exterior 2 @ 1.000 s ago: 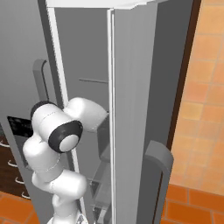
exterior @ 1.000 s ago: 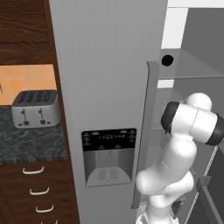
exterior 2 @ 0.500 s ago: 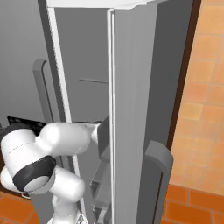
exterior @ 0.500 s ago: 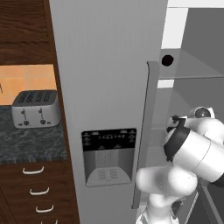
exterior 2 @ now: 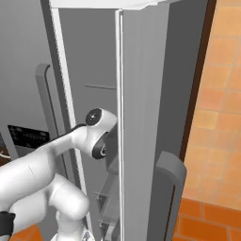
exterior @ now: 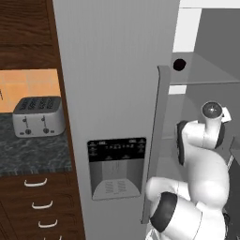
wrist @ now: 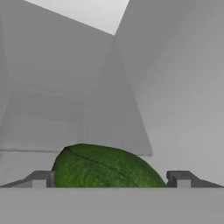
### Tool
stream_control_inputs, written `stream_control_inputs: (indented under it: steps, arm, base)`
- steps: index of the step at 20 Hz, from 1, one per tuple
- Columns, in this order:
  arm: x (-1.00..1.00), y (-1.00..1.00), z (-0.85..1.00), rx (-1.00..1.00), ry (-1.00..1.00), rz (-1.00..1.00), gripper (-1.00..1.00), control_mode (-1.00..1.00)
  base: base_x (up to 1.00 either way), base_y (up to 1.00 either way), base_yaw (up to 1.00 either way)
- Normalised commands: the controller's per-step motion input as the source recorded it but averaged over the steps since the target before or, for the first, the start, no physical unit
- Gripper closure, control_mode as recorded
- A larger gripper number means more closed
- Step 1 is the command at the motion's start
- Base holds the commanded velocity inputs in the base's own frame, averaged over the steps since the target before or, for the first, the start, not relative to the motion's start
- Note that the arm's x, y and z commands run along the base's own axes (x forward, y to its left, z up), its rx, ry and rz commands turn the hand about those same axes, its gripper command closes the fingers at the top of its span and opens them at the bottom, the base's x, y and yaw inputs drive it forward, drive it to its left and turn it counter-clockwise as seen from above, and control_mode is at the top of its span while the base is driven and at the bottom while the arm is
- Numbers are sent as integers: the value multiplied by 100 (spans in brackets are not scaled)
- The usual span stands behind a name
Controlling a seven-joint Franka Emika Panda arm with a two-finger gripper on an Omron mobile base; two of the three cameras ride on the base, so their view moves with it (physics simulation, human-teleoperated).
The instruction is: Place one avocado and one steak in each tupperware on the nearby counter, to pack two identical lunches.
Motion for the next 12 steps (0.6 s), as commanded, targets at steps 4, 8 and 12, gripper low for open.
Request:
stream_control_inputs:
  steps: [4,8,12]
  arm:
    - [-91,5,61,6,3,0,100,-100]
    - [-88,27,54,7,4,0,100,-100]
    - [-84,39,40,7,3,0,100,-100]
  base:
    - [0,0,0]
    - [0,0,0]
    - [0,0,0]
